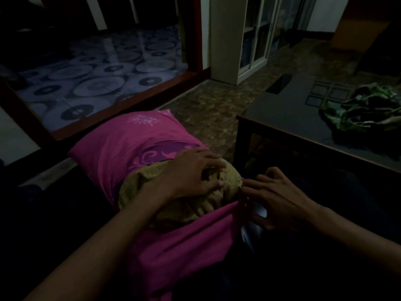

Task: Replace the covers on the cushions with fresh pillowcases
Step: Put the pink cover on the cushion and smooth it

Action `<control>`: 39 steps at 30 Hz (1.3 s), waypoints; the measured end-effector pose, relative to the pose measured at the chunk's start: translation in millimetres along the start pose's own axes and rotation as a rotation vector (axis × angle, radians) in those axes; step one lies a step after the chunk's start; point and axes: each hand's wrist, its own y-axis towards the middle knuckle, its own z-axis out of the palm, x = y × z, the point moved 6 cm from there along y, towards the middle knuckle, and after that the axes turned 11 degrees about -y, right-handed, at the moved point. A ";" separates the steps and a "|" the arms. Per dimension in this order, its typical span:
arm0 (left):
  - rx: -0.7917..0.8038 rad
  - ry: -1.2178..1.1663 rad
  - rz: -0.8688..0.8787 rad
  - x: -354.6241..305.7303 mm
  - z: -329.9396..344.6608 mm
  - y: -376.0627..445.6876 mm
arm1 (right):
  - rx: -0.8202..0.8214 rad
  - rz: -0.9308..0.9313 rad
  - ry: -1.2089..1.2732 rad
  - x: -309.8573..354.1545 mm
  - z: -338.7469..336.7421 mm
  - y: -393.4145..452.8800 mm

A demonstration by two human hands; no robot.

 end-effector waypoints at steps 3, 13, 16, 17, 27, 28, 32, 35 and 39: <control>0.125 0.044 -0.053 -2.8 13.0 7.9 | 0.002 0.042 -0.034 -19.0 8.2 -6.0; 0.315 0.468 -0.179 -18.2 59.7 13.0 | -0.280 -0.133 -0.269 -21.8 -41.0 -27.7; 0.326 0.335 -0.133 -23.0 54.0 10.4 | -0.234 -0.097 -0.220 -21.4 -23.2 -36.9; 0.327 0.245 -0.113 -23.0 48.5 9.7 | -0.202 -0.082 -0.216 -22.8 -15.7 -36.8; 0.470 0.307 -0.082 -9.1 76.2 39.0 | -0.127 -0.131 -0.201 -37.7 -35.7 -12.0; 0.466 0.322 -0.097 -9.8 80.8 39.1 | -0.127 -0.158 -0.204 -38.0 -49.5 -10.0; 0.331 0.219 -0.007 -22.8 78.0 36.9 | -0.069 -0.111 -0.120 -43.4 -60.8 -16.5; 0.188 -0.134 0.066 -20.8 49.4 28.2 | 0.019 0.056 0.065 -40.4 -36.5 -34.4; -0.094 -0.071 0.059 13.2 -17.9 31.7 | 0.115 0.492 0.642 -16.4 1.5 -52.3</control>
